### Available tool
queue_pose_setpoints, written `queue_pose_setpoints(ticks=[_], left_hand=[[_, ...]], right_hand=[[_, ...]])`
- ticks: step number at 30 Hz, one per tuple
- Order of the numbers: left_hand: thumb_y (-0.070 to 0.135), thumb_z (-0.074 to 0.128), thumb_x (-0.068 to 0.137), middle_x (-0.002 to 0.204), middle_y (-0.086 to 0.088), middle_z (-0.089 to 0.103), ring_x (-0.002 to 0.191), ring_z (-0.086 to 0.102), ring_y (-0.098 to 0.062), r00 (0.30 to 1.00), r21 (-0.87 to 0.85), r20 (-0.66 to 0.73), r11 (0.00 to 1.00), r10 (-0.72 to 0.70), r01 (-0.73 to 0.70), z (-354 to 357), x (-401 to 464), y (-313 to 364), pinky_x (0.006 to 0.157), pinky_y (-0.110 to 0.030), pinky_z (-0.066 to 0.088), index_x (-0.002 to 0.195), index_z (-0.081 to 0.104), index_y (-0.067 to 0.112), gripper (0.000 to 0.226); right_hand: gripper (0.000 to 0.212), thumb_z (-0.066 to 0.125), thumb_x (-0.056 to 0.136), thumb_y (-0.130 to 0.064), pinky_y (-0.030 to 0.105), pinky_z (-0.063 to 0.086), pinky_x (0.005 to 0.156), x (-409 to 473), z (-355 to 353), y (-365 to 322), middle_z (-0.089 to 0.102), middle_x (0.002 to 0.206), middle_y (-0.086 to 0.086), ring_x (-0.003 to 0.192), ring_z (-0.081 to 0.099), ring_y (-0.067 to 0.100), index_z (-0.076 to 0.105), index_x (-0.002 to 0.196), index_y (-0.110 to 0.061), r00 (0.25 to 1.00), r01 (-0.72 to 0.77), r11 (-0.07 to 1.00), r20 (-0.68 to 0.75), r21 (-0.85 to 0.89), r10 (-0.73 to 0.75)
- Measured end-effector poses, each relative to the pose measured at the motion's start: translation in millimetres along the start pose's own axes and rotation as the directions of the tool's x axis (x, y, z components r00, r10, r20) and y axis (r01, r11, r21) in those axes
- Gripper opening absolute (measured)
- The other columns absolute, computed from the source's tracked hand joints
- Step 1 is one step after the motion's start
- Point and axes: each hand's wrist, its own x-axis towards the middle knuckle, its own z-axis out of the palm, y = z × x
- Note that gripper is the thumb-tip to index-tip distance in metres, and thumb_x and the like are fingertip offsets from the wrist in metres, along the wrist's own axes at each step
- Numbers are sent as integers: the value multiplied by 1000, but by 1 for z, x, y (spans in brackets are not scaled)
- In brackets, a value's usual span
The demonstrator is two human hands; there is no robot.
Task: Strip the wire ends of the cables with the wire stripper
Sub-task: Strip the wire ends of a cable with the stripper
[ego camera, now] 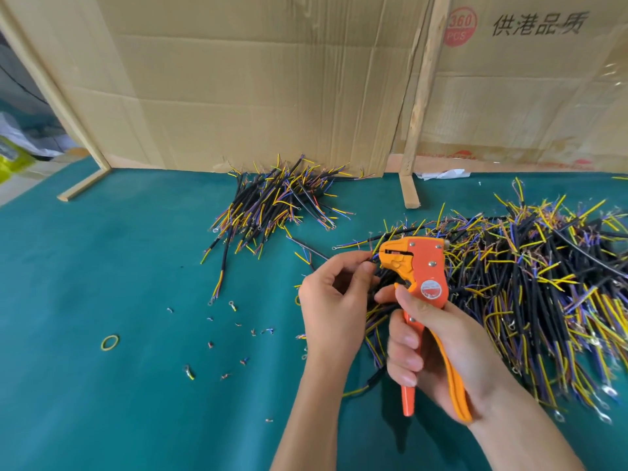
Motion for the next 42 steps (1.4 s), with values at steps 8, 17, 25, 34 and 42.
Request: queue_pose_setpoints(ticks=[8,17,25,34,42], left_hand=[[0,64,86,87,5,77,82,73,-8,968,224,251,972,20,-78,17,27,19,85,-33,58,94,78,17,23],[9,53,86,126,-23,58,118,52,-42,969,820,-244,526,-35,226,-107,141,-4,99,-41,42,128,62,13,43],[7,57,89,111,-22,63,100,59,-45,980,872,-196,451,-33,190,-136,153,-35,81,-43,48,114,70,19,30],[10,61,85,105,-21,61,100,57,-45,982,930,-153,319,-111,181,-149,164,-24,77,-42,50,110,66,16,26],[-1,61,81,98,-28,58,83,55,-44,968,945,-202,230,-150,233,-168,152,4,67,-41,49,98,64,-2,17]], right_hand=[[25,72,75,-21,25,44,39,10,-15,-3,44,56,3,42,45,14,66,95,-7,975,167,981,-163,96,-150],[32,65,81,-15,40,60,75,8,-24,-8,64,85,14,76,68,28,67,111,-4,975,202,943,-144,266,-168],[55,64,75,-6,45,60,73,6,-13,-1,63,122,38,79,65,40,54,129,-3,995,100,983,10,153,-103],[66,68,73,1,47,59,74,4,-13,1,63,119,39,81,66,41,51,137,0,996,83,992,26,96,-85],[72,75,66,-9,50,59,76,6,-13,2,65,115,37,81,66,41,54,135,-3,997,77,995,7,69,-78]])
